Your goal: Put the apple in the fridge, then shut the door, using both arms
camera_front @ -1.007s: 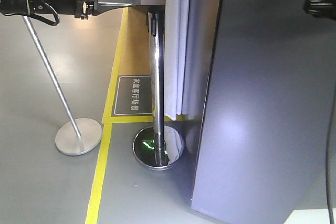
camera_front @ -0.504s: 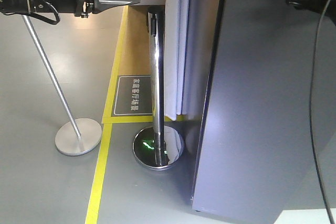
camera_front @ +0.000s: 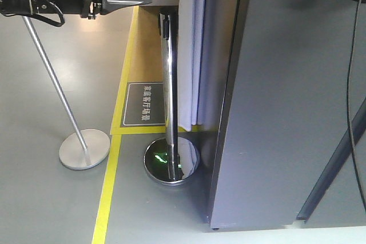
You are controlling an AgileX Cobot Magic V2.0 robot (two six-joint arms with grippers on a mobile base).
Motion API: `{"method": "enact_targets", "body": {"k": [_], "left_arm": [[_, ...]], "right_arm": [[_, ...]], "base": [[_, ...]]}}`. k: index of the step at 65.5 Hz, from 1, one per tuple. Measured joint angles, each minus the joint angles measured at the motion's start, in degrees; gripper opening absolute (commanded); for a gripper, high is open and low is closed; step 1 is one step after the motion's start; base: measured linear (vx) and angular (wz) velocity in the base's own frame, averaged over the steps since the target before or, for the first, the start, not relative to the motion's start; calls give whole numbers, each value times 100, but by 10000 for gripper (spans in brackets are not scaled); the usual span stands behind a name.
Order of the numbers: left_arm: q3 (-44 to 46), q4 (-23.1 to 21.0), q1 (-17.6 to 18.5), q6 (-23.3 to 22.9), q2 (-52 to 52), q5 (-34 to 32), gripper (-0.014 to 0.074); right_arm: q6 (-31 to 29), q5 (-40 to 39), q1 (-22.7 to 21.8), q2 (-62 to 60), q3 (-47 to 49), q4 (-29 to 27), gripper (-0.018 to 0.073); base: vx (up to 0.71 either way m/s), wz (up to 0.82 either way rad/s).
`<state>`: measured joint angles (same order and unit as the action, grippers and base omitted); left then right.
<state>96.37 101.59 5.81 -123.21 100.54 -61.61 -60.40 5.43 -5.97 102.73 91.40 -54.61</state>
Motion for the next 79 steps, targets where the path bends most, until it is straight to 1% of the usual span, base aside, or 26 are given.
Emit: {"method": "enact_targets", "body": {"k": [5,15,20,25,34,44,49,54,67,73,79], "left_arm": [[0,0,0,0,0,43,449],[0,0,0,0,0,99,449],[0,0,0,0,0,112,437],[0,0,0,0,0,163,407],[0,0,0,0,0,359,311],[0,0,-26,0,0,548,158],[0,0,-108,0,-7,548,76],[0,0,-202,0,-57,548,-8],[0,0,-487,0,-479,413,-8],[0,0,-581,0,-700,204,-8],[-8,0,-626,0,-957,-36,-8]], "right_arm": [[-11,183,-33,53,110,22,531],[-208,200,-33,39,168,22,505],[-305,200,-33,-20,175,22,476],[-334,190,-33,-96,175,21,430],[-334,451,-33,-487,175,21,295],[-334,1224,-33,-1184,183,21,83],[-334,1729,-33,-1493,183,27,-18],[-327,2291,-33,-1758,183,41,-11],[-54,3845,-33,-2320,183,132,-4],[138,4366,-33,-2528,183,183,-4],[208,4626,-33,-2799,24,193,-4]], "base": [[-1,-4],[-1,-4],[0,-1],[0,0],[0,1],[0,0],[0,0],[0,0],[0,0],[0,0],[0,0]]}}
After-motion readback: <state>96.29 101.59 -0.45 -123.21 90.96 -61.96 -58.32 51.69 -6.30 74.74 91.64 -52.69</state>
